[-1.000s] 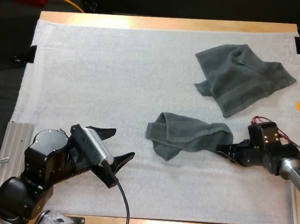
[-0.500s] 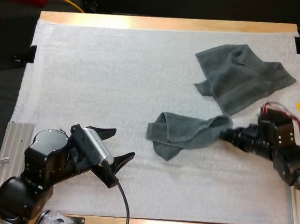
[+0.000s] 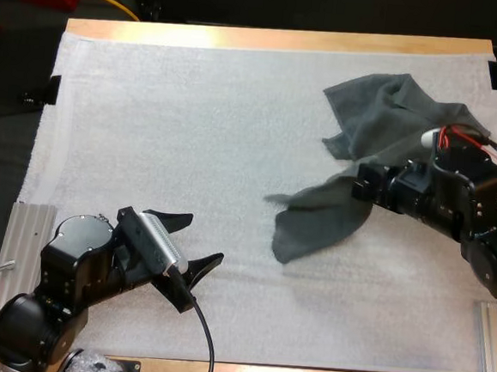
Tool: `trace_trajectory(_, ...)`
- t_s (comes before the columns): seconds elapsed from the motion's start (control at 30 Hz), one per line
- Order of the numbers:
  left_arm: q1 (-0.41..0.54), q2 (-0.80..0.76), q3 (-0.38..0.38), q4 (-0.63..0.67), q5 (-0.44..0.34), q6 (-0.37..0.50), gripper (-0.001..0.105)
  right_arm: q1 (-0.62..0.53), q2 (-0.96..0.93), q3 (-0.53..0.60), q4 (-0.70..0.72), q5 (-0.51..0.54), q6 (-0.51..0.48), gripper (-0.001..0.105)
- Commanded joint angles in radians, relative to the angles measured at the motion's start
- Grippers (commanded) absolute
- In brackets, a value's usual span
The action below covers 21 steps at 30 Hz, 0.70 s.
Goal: Pick towel from pile, fold and stack
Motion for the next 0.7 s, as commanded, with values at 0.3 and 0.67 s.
trace_trajectory(0.3, -0.004, 0.0, -0.008, -0.002, 0.006, -0.007, 0.069, 0.118, -0.007, -0.143, -0.002, 0.03, 0.005, 0.001)
trace_trajectory(0.67, -0.004, 0.0, -0.008, -0.002, 0.006, -0.009, 0.069, 0.23, 0.081, -0.283, -0.035, 0.037, 0.014, 0.001)
